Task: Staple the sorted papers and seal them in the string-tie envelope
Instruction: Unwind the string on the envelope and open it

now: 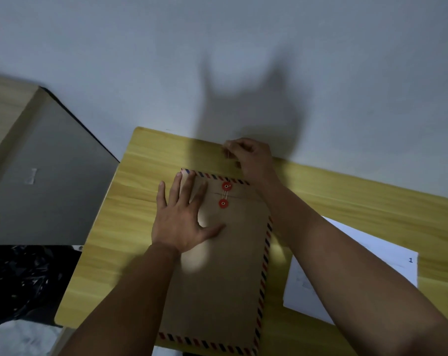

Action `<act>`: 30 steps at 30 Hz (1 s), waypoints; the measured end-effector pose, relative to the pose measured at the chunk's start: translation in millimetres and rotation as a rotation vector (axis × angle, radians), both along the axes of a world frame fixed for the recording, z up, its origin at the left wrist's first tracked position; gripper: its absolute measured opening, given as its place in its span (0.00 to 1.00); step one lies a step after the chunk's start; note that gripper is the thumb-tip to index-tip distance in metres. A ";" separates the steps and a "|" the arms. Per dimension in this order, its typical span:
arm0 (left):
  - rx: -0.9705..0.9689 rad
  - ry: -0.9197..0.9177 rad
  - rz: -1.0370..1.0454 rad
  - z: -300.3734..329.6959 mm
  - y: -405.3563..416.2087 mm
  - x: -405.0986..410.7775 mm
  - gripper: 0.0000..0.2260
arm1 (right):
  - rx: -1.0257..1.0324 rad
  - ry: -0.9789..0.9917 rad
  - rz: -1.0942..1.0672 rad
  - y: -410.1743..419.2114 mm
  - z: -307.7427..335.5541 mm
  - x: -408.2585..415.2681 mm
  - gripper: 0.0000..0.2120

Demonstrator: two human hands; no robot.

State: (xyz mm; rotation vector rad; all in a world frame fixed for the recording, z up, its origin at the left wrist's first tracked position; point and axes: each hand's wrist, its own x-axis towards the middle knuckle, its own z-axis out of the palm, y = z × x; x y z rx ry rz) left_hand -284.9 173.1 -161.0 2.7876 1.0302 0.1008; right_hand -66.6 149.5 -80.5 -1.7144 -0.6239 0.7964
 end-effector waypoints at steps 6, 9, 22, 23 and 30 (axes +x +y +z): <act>0.006 -0.011 -0.004 -2.6 2.5 0.4 0.49 | -0.237 -0.307 0.186 -17.7 -9.6 13.1 0.12; 0.018 -0.022 -0.016 -4.3 2.4 -0.7 0.49 | -0.407 -0.540 0.443 -41.0 -10.7 8.6 0.10; 0.048 -0.034 -0.027 -4.9 2.8 -1.0 0.48 | -0.293 -0.619 0.660 -28.4 -3.0 -15.6 0.06; 0.047 -0.035 -0.028 -5.5 3.2 -0.8 0.48 | -0.264 -0.617 0.586 -20.7 -6.0 -15.8 0.06; 0.029 -0.050 -0.024 -6.2 4.4 -0.8 0.48 | -0.232 -0.671 0.185 2.3 -15.7 7.9 0.07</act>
